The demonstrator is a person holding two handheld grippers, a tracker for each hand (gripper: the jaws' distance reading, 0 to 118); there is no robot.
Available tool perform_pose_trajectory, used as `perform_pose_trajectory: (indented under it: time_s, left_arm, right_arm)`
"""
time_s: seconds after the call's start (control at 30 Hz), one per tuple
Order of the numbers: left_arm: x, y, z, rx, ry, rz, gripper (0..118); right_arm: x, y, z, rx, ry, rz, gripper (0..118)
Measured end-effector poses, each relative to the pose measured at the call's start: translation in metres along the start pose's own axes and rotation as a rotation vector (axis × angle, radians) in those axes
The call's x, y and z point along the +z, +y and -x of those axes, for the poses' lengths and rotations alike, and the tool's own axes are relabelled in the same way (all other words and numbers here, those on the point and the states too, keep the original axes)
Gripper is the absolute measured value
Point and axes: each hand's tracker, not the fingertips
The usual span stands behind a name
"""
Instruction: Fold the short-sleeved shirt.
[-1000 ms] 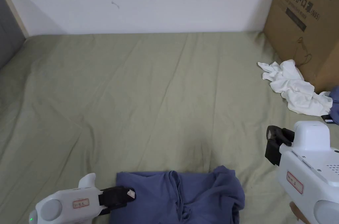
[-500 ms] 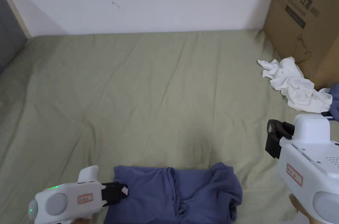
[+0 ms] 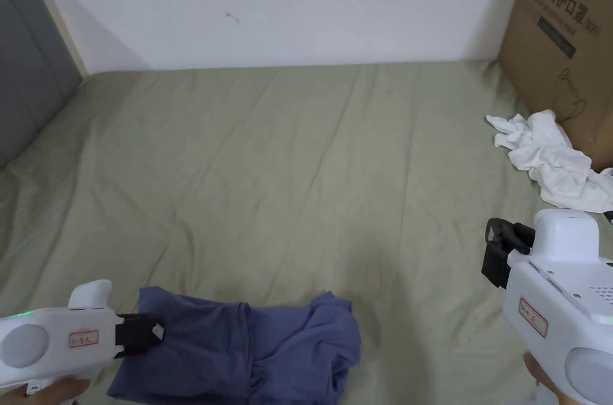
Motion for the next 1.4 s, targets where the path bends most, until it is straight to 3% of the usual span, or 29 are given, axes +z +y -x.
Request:
perform_pose_trajectory:
  time_s: [0.27, 0.53, 0.77, 0.97, 1.03, 1.07, 1.13, 1.2, 1.3, 1.4]
  left_arm:
    - [-0.009, 0.015, -0.091, -0.193, 0.036, 0.072, 19]
    - [-0.056, 0.014, -0.175, -0.315, -0.023, 0.179, 19]
    - [-0.113, -0.004, -0.231, -0.310, -0.061, 0.259, 19]
    - [-0.157, -0.027, -0.247, -0.314, 0.047, 0.267, 21]
    - [-0.153, -0.031, -0.250, -0.325, 0.052, 0.249, 28]
    - [-0.148, -0.030, -0.250, -0.331, 0.045, 0.239, 37]
    - [-0.140, -0.027, -0.249, -0.300, -0.040, 0.240, 77]
    - [-0.128, -0.020, -0.247, -0.242, -0.122, 0.233, 84]
    - [-0.100, -0.009, -0.241, -0.202, -0.197, 0.151, 85]
    - [-0.073, 0.000, -0.231, -0.203, -0.204, 0.042, 90]
  right_arm:
    - [0.007, 0.001, -0.006, -0.003, 0.003, -0.010, 2]
    - [0.017, 0.002, -0.019, -0.026, -0.021, -0.030, 2]
    - [0.020, 0.000, -0.025, -0.028, -0.032, -0.024, 2]
    - [0.023, -0.003, -0.030, -0.019, -0.042, -0.010, 3]
    - [0.024, -0.003, -0.032, -0.016, -0.046, -0.008, 3]
    - [0.024, -0.003, -0.033, -0.016, -0.049, -0.007, 3]
    - [0.024, -0.003, -0.035, -0.020, -0.053, -0.008, 3]
    - [0.024, -0.003, -0.035, -0.023, -0.055, -0.009, 3]
    - [0.024, -0.001, -0.034, -0.026, -0.054, -0.014, 3]
    - [0.023, 0.000, -0.033, -0.025, -0.051, -0.021, 3]
